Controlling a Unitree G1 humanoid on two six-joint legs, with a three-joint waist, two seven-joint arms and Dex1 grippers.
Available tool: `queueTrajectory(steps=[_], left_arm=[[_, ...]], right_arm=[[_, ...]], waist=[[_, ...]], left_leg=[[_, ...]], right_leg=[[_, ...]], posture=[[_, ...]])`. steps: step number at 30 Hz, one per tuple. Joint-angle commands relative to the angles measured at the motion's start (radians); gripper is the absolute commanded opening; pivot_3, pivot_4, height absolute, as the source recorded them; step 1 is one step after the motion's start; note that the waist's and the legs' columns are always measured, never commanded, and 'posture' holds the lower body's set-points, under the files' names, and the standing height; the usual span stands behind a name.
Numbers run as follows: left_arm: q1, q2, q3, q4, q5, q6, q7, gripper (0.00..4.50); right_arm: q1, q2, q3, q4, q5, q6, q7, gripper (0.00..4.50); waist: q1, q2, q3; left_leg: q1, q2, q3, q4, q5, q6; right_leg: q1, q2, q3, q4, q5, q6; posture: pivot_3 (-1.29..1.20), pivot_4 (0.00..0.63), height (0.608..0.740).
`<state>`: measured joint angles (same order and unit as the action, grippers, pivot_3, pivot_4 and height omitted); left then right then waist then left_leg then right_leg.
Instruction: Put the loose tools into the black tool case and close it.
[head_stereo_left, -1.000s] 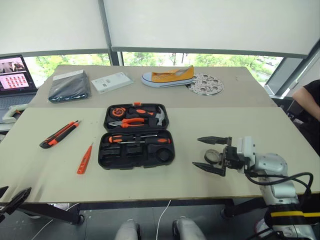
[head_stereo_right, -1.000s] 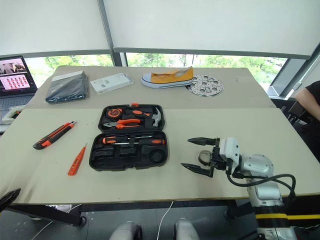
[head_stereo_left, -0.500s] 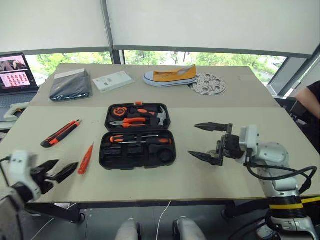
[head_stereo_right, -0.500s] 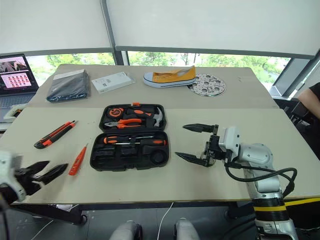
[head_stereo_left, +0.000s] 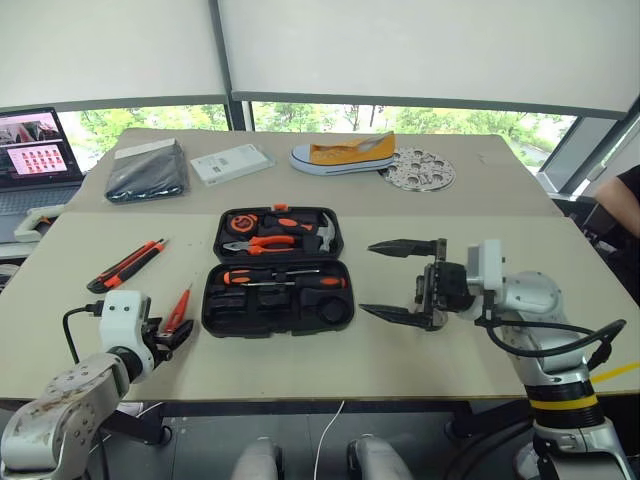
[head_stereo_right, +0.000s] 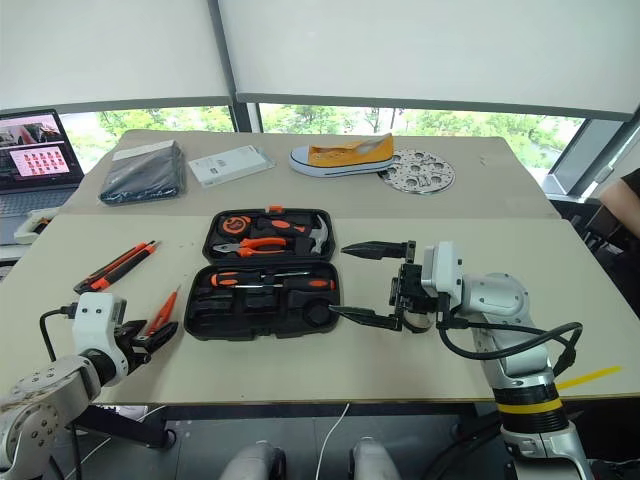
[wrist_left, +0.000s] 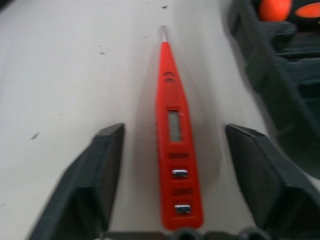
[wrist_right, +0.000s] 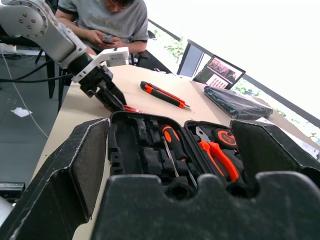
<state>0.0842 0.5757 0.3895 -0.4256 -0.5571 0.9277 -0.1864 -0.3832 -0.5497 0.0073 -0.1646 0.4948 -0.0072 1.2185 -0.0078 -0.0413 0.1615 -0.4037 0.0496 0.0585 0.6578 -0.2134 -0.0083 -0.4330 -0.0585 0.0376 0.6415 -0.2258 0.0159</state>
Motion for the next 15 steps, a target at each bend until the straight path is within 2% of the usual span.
queueTrajectory(steps=[1,3,6,9,12,15], left_arm=[[0.006,-0.016,-0.005,0.039,0.013,-0.002,-0.017,1.11],[0.014,0.002,0.026,0.052,0.012,-0.058,-0.072,0.51],[0.007,0.056,0.096,0.101,0.000,-0.171,-0.199,0.48],[-0.028,0.246,0.163,0.218,-0.070,-0.300,-0.585,0.48],[-0.076,0.393,0.073,0.278,-0.112,-0.294,-0.843,0.48],[-0.179,0.443,-0.049,0.325,-0.064,-0.409,-1.005,0.48]], right_arm=[[-0.009,-0.005,-0.006,-0.023,0.024,0.004,0.005,4.50],[-0.005,-0.007,-0.007,-0.026,0.024,0.003,0.008,4.50],[0.002,-0.018,-0.015,-0.040,0.023,0.011,0.003,4.50],[-0.001,-0.068,-0.067,-0.085,0.057,0.102,-0.048,4.50],[0.004,-0.121,-0.093,-0.092,0.058,0.158,-0.072,4.50],[0.011,-0.166,-0.089,-0.083,0.024,0.165,-0.067,4.50]], waist=[[0.001,0.000,0.000],[0.002,0.000,0.000],[0.001,0.000,0.000],[0.000,-0.004,0.002],[0.003,-0.004,0.003],[0.010,0.000,0.004]], left_leg=[[0.000,0.000,0.000,0.000,0.000,0.000],[0.000,0.000,0.000,0.000,0.000,0.000],[0.000,0.000,0.000,0.000,0.000,0.000],[-0.004,0.001,0.000,0.000,0.000,0.000],[-0.007,0.002,0.000,0.000,0.001,-0.001],[-0.007,0.000,0.002,0.000,0.000,-0.001]], right_leg=[[0.000,0.000,0.000,0.000,0.000,0.000],[0.000,0.000,0.000,0.000,0.000,0.000],[0.000,0.000,0.000,0.000,0.000,-0.001],[-0.005,0.001,-0.001,0.001,-0.002,-0.007],[-0.007,0.000,-0.003,0.000,-0.001,-0.011],[-0.005,-0.003,-0.002,-0.005,-0.002,-0.007]], posture=[[0.00,0.150,0.740],[0.00,0.150,0.740],[0.00,0.150,0.740],[0.00,0.150,0.740],[0.00,0.150,0.740],[0.00,0.150,0.740]])
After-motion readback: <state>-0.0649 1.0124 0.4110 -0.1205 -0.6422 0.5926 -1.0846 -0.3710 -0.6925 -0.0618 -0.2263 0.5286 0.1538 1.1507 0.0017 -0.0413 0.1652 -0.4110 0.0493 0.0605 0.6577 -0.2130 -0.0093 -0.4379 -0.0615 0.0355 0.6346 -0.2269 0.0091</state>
